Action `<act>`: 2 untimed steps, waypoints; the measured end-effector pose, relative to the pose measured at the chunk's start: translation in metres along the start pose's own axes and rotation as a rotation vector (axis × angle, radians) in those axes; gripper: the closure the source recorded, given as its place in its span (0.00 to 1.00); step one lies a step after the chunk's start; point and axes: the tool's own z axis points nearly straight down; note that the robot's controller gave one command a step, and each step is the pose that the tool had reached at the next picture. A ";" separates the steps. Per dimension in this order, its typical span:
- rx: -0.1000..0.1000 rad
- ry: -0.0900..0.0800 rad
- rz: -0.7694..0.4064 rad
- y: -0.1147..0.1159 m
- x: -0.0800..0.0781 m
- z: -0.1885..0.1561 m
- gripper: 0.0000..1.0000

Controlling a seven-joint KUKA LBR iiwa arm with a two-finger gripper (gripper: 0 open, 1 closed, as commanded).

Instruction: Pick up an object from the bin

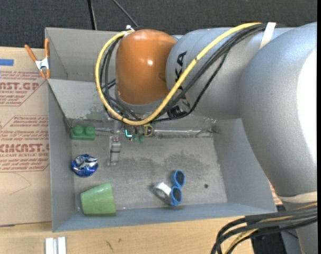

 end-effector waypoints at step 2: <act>-0.004 -0.018 -0.296 0.053 0.055 0.096 0.00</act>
Offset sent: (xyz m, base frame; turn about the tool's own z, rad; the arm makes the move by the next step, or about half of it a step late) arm 0.0031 0.0141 -0.0717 -0.4178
